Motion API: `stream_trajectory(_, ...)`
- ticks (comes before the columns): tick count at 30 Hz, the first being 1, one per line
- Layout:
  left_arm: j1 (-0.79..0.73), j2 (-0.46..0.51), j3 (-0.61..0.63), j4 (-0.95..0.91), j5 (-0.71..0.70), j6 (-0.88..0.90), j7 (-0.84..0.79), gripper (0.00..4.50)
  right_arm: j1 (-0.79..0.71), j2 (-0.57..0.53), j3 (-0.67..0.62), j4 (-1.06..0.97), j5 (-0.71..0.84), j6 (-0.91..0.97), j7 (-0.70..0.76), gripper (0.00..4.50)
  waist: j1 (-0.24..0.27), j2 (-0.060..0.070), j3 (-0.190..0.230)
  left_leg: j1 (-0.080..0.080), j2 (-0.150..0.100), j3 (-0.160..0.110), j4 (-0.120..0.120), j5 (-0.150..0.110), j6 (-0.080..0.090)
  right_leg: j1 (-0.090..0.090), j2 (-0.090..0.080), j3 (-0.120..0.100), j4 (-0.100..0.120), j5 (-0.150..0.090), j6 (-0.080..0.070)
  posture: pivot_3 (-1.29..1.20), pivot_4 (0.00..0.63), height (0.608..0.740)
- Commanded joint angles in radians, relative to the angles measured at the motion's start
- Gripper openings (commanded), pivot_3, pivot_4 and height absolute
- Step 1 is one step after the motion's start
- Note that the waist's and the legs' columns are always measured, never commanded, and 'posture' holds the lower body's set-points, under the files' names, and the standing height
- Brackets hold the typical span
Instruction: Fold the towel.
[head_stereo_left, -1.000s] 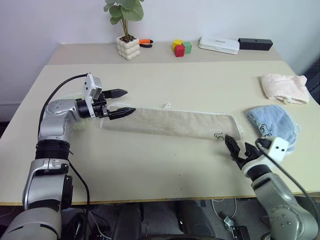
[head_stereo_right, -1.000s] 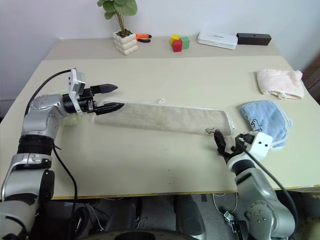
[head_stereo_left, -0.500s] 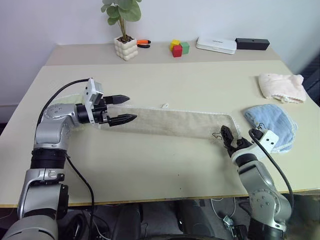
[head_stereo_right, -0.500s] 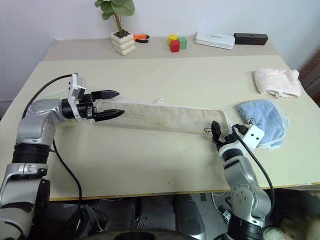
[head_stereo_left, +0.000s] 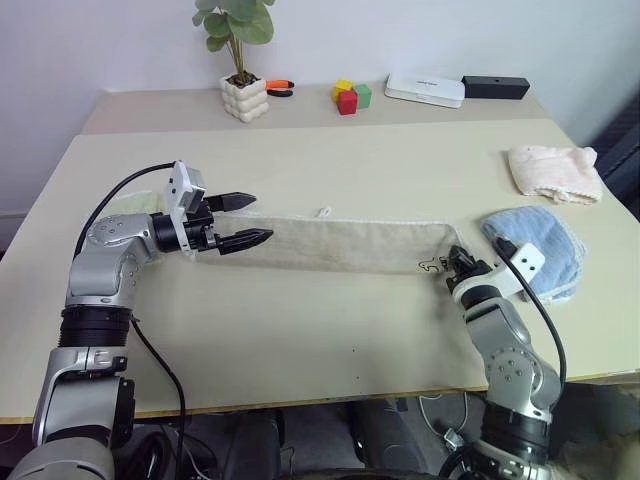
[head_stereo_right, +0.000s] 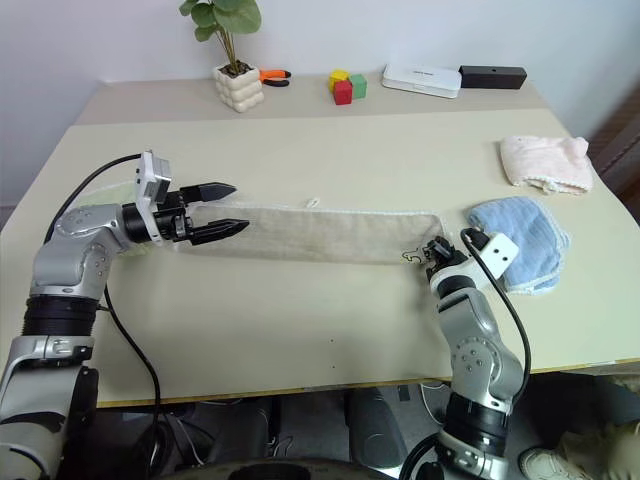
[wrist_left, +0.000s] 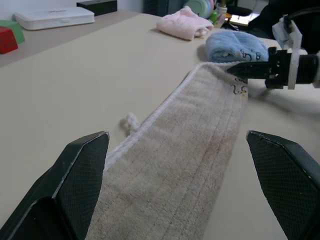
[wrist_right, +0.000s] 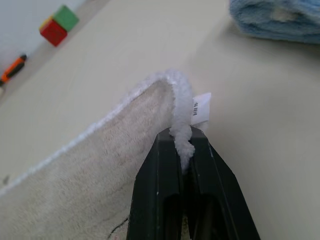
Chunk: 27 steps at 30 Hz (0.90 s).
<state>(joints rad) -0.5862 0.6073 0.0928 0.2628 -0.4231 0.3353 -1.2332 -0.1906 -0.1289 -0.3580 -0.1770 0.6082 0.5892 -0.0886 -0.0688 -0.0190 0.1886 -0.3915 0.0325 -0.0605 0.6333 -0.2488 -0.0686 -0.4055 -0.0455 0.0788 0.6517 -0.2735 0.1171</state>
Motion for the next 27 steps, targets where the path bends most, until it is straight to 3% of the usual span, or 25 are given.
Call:
stream_trajectory(1,-0.01,0.002,0.011,-0.011,-0.013,-0.012,0.007,4.5,-0.056,-0.101,0.046,0.054,-0.078,-0.057,0.114,0.05,0.0,0.001,0.001,0.0,0.0,0.0,-0.001,0.0,0.0,0.0,0.0,0.0,0.0,0.0,0.0,0.0,0.15,0.74)
stream_trajectory(6,-0.009,0.01,0.013,0.015,-0.01,-0.014,-0.001,4.5,-0.094,-0.202,0.045,0.141,-0.122,-0.094,0.214,0.05,0.001,0.001,0.001,-0.001,0.0,0.0,-0.003,0.0,0.0,-0.001,0.0,0.0,-0.001,0.0,0.0,0.0,0.15,0.74)
stream_trajectory(13,0.012,0.022,0.025,0.007,-0.014,-0.017,0.004,4.5,-0.082,-0.242,0.05,0.119,-0.152,-0.108,0.27,0.05,0.002,0.001,0.001,-0.001,0.0,0.0,-0.003,0.0,0.0,-0.001,0.0,0.0,-0.002,0.0,0.0,0.0,0.15,0.74)
stream_trajectory(22,0.008,0.026,0.026,0.018,-0.016,-0.028,0.01,4.5,-0.084,-0.331,0.286,-0.103,-0.252,-0.096,0.453,0.05,0.0,0.001,0.001,-0.001,0.0,0.0,-0.003,0.0,0.0,-0.002,0.0,0.0,-0.001,0.0,0.0,0.0,0.15,0.74)
stream_trajectory(27,-0.002,0.023,0.024,0.008,-0.031,0.007,0.015,4.5,-0.151,-0.287,0.425,-0.14,-0.288,-0.053,0.476,0.05,0.002,0.001,0.001,-0.001,0.0,0.0,-0.002,0.0,0.0,-0.001,0.0,0.0,-0.002,0.0,0.0,0.0,0.15,0.74)
